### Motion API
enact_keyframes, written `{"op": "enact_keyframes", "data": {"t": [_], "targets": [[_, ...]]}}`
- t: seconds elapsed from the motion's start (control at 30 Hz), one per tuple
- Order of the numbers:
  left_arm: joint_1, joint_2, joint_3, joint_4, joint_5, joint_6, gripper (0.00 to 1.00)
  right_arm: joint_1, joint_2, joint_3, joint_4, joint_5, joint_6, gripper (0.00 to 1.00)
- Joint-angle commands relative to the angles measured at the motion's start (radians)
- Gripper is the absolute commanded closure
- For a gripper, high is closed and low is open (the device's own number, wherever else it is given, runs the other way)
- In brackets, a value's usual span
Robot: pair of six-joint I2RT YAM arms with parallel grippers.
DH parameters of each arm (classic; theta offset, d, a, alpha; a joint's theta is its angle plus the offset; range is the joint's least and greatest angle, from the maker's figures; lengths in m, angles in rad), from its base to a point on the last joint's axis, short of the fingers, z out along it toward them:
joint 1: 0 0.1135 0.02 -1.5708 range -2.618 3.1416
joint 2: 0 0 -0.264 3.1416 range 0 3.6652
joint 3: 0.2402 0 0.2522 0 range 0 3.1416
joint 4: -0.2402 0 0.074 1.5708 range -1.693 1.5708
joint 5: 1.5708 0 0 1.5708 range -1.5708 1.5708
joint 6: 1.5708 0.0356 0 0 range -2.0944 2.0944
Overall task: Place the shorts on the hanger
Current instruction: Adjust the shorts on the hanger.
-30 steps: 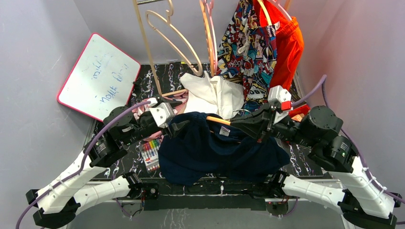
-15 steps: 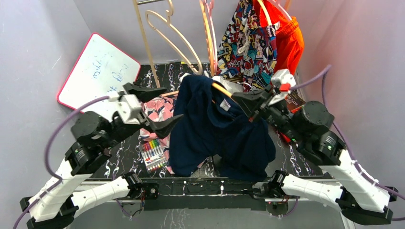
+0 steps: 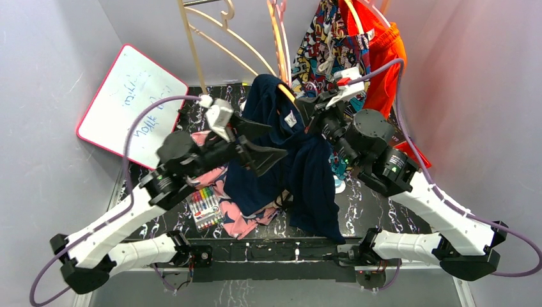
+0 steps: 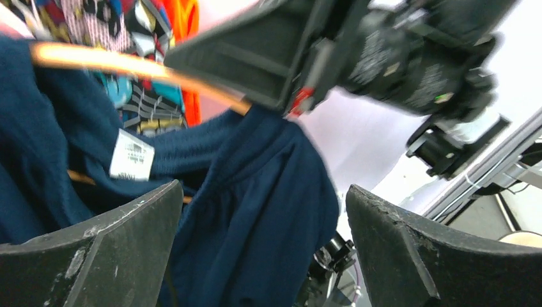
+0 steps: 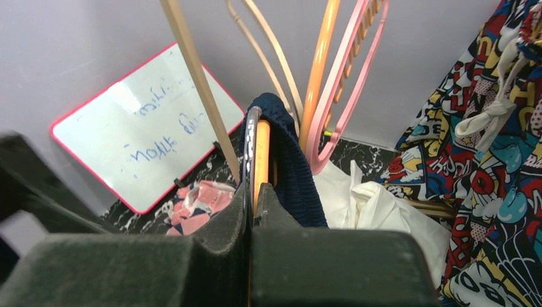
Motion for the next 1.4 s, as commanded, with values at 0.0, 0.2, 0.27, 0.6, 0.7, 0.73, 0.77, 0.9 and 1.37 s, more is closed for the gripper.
{"op": "enact_keyframes", "data": {"t": [0.0, 0.2, 0.27, 0.6, 0.7, 0.73, 0.77, 0.9, 1.37], "targets": [[0.001, 0.054, -0.002, 0.084, -0.022, -0.082, 0.02, 0.002, -0.016, 0.099, 0.211, 0.077, 0.031, 1.0], [-0.002, 0.083, -0.025, 0.123, -0.063, -0.015, 0.02, 0.001, -0.023, 0.063, 0.253, 0.047, 0.029, 1.0], [-0.003, 0.096, -0.026, 0.162, -0.03, 0.009, 0.02, 0.001, -0.024, 0.059, 0.255, 0.037, 0.032, 1.0], [-0.003, 0.157, -0.011, 0.251, 0.18, 0.2, 0.02, 0.001, -0.064, 0.012, 0.278, -0.112, 0.066, 1.0], [-0.003, 0.189, 0.008, 0.252, 0.219, 0.225, 0.07, 0.002, -0.071, 0.015, 0.261, -0.139, 0.084, 1.0], [-0.002, 0.199, 0.014, 0.256, 0.232, 0.228, 0.08, 0.0, -0.075, 0.016, 0.257, -0.147, 0.092, 1.0], [-0.002, 0.208, 0.02, 0.262, 0.244, 0.228, 0.1, 0.001, -0.077, 0.015, 0.253, -0.151, 0.095, 1.0], [-0.004, 0.235, 0.028, 0.333, 0.305, 0.181, 0.16, 0.001, -0.087, 0.012, 0.24, -0.152, 0.104, 1.0], [-0.01, 0.288, 0.054, 0.442, 0.409, 0.101, 0.37, 0.0, -0.099, -0.019, 0.245, -0.155, 0.113, 1.0]]}}
